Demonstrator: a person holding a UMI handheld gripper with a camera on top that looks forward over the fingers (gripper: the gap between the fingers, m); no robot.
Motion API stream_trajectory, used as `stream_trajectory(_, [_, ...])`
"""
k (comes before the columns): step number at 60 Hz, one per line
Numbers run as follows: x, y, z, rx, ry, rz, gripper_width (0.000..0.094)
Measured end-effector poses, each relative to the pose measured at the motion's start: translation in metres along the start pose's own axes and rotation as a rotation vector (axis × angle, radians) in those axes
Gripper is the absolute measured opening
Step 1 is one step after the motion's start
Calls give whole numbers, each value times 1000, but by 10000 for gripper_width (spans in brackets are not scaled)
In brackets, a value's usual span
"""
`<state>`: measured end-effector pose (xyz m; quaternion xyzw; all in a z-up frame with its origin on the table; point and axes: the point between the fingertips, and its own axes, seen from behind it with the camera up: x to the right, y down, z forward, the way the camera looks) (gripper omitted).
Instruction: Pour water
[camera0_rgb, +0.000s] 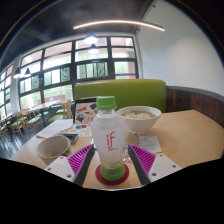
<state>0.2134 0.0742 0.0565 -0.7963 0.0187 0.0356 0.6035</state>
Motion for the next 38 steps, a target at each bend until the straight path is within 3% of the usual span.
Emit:
stream_trajectory(2, [0,-2,-4,10,-4,10,849])
stream_trajectory(5, [2,-4,-27,7,4,19,814])
stream_trajectory(22, [-18,-22,-193,56,4,29,826])
stream_trajectory(38, [-50,3,-313,76,-41,56,824])
